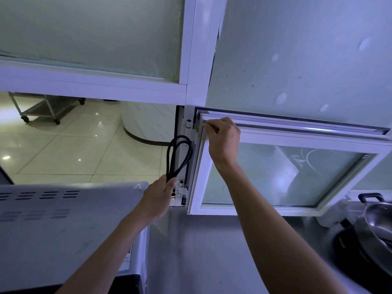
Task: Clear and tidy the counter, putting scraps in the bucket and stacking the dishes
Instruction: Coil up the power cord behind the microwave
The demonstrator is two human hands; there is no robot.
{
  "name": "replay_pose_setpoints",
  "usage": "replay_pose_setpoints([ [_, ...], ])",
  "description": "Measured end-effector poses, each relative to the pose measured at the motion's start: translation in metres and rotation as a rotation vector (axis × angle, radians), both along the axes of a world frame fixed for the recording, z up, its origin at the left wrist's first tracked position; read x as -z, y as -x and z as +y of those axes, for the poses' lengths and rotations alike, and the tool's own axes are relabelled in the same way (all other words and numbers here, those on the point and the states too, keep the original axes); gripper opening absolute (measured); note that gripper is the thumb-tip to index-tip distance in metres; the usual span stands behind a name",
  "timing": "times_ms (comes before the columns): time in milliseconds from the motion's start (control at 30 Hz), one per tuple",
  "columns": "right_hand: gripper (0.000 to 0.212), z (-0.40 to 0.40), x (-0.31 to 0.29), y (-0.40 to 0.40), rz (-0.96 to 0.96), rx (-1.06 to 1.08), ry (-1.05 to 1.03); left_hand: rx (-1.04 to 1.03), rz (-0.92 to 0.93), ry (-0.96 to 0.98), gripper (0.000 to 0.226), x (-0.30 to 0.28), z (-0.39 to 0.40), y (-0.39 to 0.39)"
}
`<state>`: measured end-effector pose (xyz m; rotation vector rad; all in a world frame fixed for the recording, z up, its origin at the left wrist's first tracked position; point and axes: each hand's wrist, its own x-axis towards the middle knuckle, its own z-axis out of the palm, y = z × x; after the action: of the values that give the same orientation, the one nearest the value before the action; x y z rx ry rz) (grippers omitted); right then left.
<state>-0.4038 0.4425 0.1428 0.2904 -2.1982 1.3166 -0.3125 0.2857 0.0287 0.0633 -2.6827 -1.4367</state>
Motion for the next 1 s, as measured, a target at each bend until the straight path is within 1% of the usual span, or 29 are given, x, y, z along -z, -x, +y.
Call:
replay_pose_setpoints([
  [100,0.015,-0.003,0.0,-0.002,0.011,-0.023,-0.006,-0.012,-0.015,-0.025,0.033,0.003,-0.001,-0.001],
  [233,0.014,0.002,0.011,-0.013,-0.005,-0.051,0.079,-0.024,-0.017,-0.037,0.033,0.006,-0.001,-0.004],
  [400,0.016,0.022,0.041,-0.037,-0.121,-0.037,0.223,0.011,-0.045,-0.025,0.035,0.013,0.002,-0.009],
  [500,0.015,0.032,0.06,-0.048,-0.225,-0.052,0.283,0.021,-0.045,-0.023,0.031,0.018,0.006,-0.01],
  [700,0.028,0.05,0.097,-0.071,-0.404,-0.03,0.399,0.009,-0.056,0.083,0.034,0.032,0.011,-0.017],
  [1000,0.022,0.072,0.133,-0.109,-0.609,-0.053,0.665,0.04,-0.097,0.331,0.034,0.05,0.023,-0.035],
])
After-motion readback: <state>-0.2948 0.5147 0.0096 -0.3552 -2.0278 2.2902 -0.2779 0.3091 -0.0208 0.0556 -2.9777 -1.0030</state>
